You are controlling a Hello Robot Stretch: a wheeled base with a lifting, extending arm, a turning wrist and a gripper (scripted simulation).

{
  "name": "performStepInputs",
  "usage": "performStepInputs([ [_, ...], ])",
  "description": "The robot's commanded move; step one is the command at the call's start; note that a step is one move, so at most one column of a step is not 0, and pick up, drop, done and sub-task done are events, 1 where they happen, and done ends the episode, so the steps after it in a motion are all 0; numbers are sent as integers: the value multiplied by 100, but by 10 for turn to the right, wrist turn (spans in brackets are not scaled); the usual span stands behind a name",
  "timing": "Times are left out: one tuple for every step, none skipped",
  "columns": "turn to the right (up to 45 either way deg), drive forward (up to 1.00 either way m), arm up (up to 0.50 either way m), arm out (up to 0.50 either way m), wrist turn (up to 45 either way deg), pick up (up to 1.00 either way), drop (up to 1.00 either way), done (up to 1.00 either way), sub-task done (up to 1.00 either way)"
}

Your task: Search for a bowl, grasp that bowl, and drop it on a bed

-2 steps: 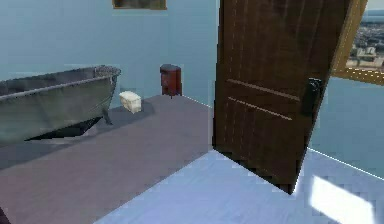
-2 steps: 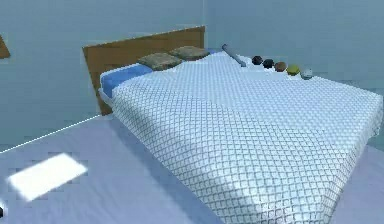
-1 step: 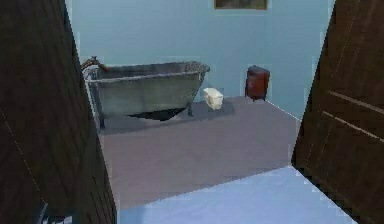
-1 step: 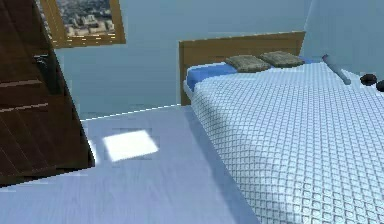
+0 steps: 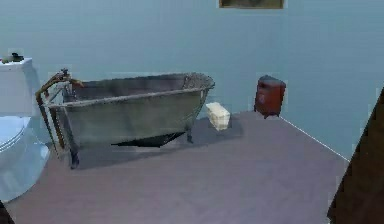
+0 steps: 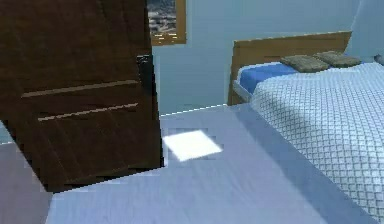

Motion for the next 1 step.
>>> performStepInputs([
  [-240,0,0,0,0,0,0,0,0],
])
